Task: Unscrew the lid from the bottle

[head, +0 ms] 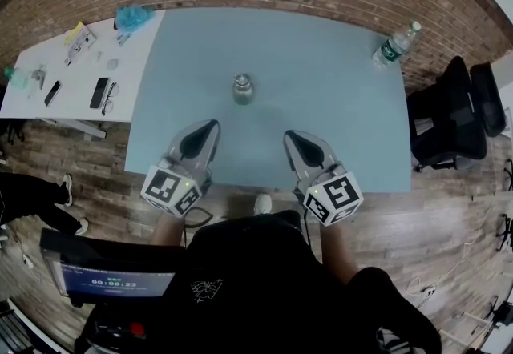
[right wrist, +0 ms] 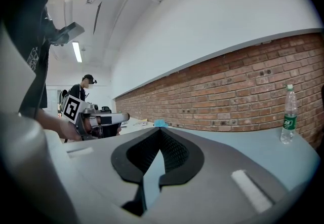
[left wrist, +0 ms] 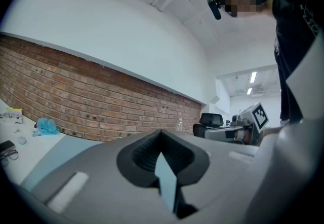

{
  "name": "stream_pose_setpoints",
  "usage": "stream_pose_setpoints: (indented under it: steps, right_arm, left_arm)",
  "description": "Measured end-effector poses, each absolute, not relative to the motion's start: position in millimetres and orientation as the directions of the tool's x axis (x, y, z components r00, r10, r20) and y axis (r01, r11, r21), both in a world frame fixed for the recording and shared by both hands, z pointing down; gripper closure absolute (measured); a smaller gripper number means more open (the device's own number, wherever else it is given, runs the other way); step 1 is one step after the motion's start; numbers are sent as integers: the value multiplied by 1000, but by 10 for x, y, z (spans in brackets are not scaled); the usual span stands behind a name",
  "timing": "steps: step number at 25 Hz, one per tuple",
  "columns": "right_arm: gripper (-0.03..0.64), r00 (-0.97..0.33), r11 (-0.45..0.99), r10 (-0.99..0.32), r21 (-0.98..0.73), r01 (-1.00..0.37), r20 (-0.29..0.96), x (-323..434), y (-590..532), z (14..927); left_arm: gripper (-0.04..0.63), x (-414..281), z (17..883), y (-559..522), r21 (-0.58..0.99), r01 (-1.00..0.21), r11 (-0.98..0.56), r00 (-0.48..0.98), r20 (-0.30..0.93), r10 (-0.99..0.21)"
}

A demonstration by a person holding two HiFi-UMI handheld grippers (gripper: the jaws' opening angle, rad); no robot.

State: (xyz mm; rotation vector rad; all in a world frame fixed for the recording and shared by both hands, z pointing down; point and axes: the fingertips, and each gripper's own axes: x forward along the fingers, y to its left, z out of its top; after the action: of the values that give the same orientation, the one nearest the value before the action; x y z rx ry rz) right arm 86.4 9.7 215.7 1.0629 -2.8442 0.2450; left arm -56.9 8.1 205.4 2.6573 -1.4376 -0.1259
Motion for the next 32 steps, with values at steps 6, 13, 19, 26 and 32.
stream_pose_setpoints:
  steps: [6, 13, 19, 26, 32]
  right_arm:
    - [615, -775, 764, -616, -132, -631, 142, 974, -35, 2200]
    - [615, -798, 784, -584, -152, -602, 150, 1050, -156, 2261]
    - [615, -810, 795, -564, -158, -585, 162, 997, -143, 2288]
    - [615, -823, 804, -547, -177, -568, 154, 1108, -202, 2333]
    - [615, -825, 805, -541, -186, -564, 163, 1131, -213, 2386]
  left_arm:
    - [595, -456, 2112, -3, 147, -844, -516, 521, -5, -854]
    - [595, -360, 2165, -58, 152, -859, -489, 497, 16, -868]
    - [595, -421, 2170, -26, 154, -870, -469, 478, 28, -878]
    - [595, -312, 2227, -89, 145, -877, -458, 468, 43, -883]
    - [595, -275, 2287, -96, 156, -881, -447, 460, 57, -886]
